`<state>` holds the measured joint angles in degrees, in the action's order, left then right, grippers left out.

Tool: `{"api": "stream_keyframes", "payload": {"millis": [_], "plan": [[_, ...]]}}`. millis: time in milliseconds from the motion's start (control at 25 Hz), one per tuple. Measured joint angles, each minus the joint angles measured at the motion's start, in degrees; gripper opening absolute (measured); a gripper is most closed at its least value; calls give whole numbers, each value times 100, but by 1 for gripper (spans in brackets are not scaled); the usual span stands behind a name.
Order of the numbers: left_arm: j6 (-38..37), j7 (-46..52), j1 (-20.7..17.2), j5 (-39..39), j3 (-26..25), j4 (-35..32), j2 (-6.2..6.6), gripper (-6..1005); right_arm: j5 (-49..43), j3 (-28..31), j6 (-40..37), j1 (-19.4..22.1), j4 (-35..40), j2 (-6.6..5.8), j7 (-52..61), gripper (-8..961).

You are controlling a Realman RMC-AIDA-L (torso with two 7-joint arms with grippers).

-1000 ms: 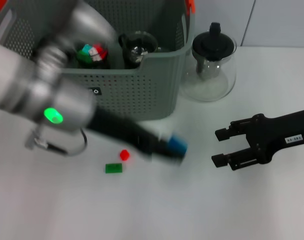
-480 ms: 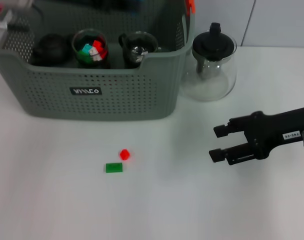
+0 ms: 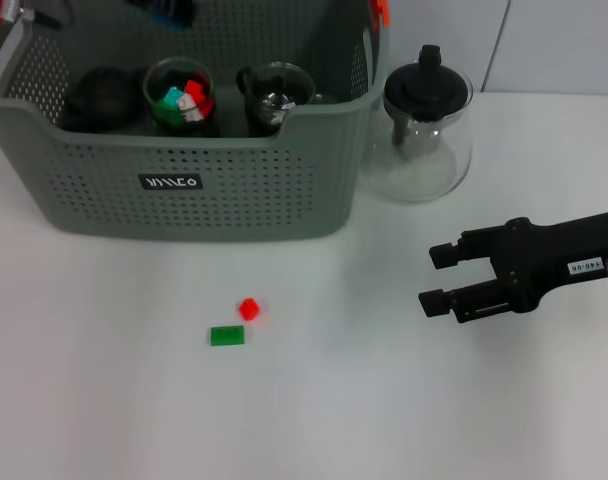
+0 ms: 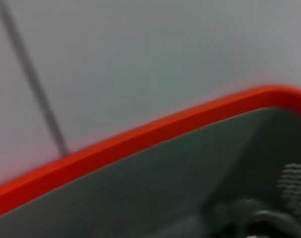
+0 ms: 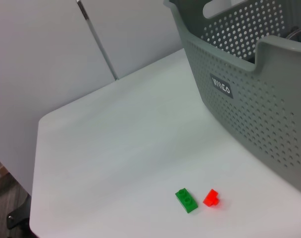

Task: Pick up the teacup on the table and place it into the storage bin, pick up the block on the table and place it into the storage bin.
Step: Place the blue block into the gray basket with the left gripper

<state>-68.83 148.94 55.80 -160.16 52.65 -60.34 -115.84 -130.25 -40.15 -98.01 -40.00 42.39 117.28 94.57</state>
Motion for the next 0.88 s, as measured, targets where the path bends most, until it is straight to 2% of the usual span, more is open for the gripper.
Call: {"api": "stream_keyframes", "payload": {"millis": [160, 480, 680, 720, 800, 880], "plan": [[370, 329, 134, -331, 1, 452, 52, 413, -1, 6, 0, 6, -35, 4, -6, 822], [452, 399, 76, -345, 14, 306, 18, 428, -1, 7, -22, -35, -56, 5, -5, 822], [192, 339, 47, -203, -69, -54, -72, 625, -1, 7, -13, -42, -56, -4, -30, 821], [-14, 251, -24, 16, -115, -342, -119, 664, -1, 7, -9, -43, -56, -9, -40, 821], [-402, 31, -198, 597, -169, -914, -185, 885, -1, 7, -2, -49, -56, -15, -50, 821], [-989, -338, -473, 1618, -217, -1610, -236, 898, -1, 7, -2, -51, -56, -19, -55, 821]]}}
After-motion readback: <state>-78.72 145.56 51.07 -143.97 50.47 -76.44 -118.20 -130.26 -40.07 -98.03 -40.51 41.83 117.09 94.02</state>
